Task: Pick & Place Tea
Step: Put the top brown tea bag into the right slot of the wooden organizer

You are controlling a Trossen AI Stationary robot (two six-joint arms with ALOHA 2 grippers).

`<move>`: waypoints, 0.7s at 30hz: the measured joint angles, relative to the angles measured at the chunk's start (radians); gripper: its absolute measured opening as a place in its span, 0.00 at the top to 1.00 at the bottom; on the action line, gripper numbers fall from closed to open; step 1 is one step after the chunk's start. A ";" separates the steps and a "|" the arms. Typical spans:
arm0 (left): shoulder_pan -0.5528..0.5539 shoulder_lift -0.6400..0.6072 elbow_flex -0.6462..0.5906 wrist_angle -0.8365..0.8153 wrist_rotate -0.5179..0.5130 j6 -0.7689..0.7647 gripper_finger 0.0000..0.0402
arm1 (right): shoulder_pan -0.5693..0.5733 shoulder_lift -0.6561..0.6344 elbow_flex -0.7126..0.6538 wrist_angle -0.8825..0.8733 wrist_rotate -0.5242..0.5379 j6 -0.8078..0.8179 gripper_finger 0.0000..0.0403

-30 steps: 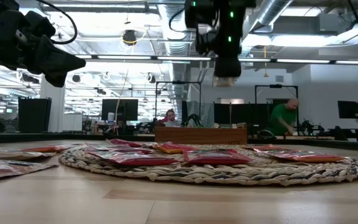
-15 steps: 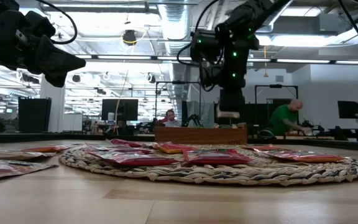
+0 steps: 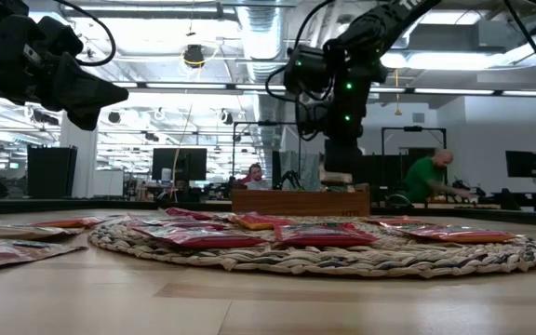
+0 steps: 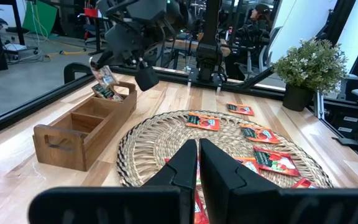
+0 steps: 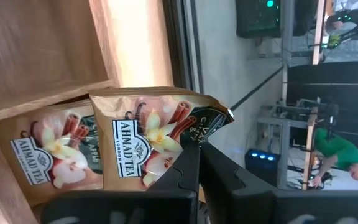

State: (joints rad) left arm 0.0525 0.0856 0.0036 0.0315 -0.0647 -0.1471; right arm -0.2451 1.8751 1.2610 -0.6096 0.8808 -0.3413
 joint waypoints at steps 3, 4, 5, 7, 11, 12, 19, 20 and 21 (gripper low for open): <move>0.000 0.000 0.000 0.000 0.000 0.000 0.98 | -0.004 0.000 -0.022 -0.001 0.007 -0.009 1.00; 0.000 0.000 0.000 0.000 0.000 0.000 0.98 | -0.006 0.000 -0.030 -0.002 0.007 -0.009 1.00; 0.000 0.000 0.000 0.000 0.000 0.000 0.98 | -0.006 0.000 -0.039 -0.001 0.007 -0.009 1.00; 0.000 0.000 0.000 0.000 0.000 0.000 0.98 | -0.003 0.000 -0.051 0.004 0.007 -0.010 1.00; 0.000 0.000 0.000 0.000 0.000 0.000 0.98 | 0.003 0.000 -0.054 0.025 0.005 -0.009 1.00; 0.000 0.000 0.000 0.000 0.000 0.000 0.98 | 0.003 0.000 -0.054 0.030 -0.001 -0.009 1.00; 0.000 0.000 0.000 0.000 0.000 0.000 0.98 | 0.000 0.000 -0.054 0.038 -0.021 -0.026 1.00; 0.000 0.000 0.000 0.000 0.000 0.000 0.98 | 0.000 0.000 -0.054 0.039 -0.021 -0.033 1.00; 0.000 0.000 0.000 0.000 0.000 0.000 0.98 | 0.000 0.000 -0.054 0.039 -0.021 -0.034 1.00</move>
State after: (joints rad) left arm 0.0526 0.0860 0.0036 0.0315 -0.0647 -0.1471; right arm -0.2447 1.8751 1.2068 -0.5709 0.8600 -0.3756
